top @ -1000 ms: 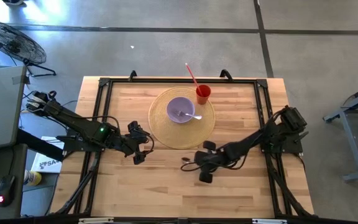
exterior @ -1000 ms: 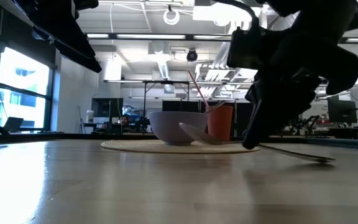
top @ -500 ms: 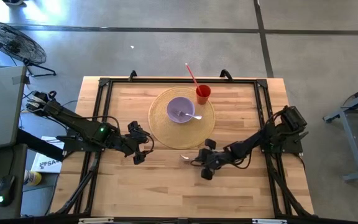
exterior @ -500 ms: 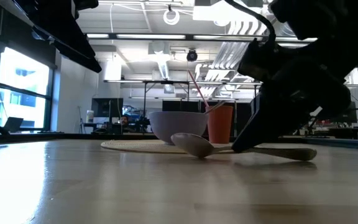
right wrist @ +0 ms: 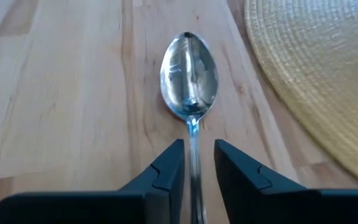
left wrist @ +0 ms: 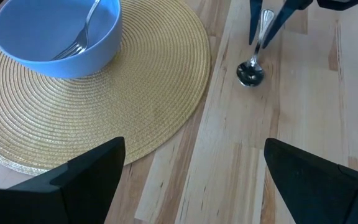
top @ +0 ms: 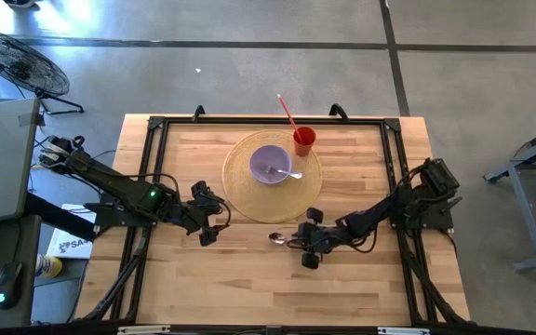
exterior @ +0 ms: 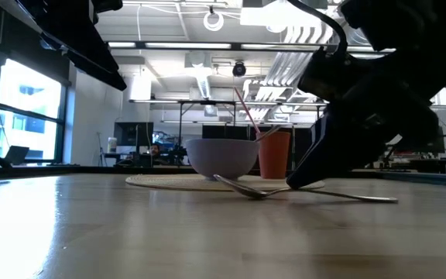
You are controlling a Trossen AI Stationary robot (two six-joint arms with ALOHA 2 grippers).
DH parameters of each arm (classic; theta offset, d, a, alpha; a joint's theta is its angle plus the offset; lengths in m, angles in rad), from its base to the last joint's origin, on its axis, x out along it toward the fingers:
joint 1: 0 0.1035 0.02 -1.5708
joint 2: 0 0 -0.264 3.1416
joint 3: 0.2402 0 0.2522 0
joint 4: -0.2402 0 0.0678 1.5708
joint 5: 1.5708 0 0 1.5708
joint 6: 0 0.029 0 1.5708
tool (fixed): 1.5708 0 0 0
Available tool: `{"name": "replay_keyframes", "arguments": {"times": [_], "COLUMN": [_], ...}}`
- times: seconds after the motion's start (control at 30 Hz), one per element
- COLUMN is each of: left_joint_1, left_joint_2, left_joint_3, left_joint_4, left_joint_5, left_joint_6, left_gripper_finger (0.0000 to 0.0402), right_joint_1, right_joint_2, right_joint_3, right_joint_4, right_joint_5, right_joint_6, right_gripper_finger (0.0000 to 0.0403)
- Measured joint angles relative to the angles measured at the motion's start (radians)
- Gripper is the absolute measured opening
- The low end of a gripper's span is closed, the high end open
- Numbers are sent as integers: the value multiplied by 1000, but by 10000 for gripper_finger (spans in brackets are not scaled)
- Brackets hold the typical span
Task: Pick & Place Utensil
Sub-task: Put the silver spoon into the violet bowl on the table placemat
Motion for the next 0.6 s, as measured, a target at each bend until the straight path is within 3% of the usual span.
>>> {"name": "replay_keyframes", "arguments": {"times": [0.33,0.6], "left_joint_1": [0,0], "left_joint_2": [0,0], "left_joint_3": [0,0], "left_joint_4": [0,1], "left_joint_5": [0,0], "left_joint_6": [0,0], "left_gripper_finger": [378,378], "right_joint_1": [-4,-2], "right_joint_2": [24,97], "right_joint_3": [1,4], "right_joint_4": [35,95], "right_joint_5": [-23,13], "right_joint_6": [-17,-40], "right_gripper_finger": [114,99]}}
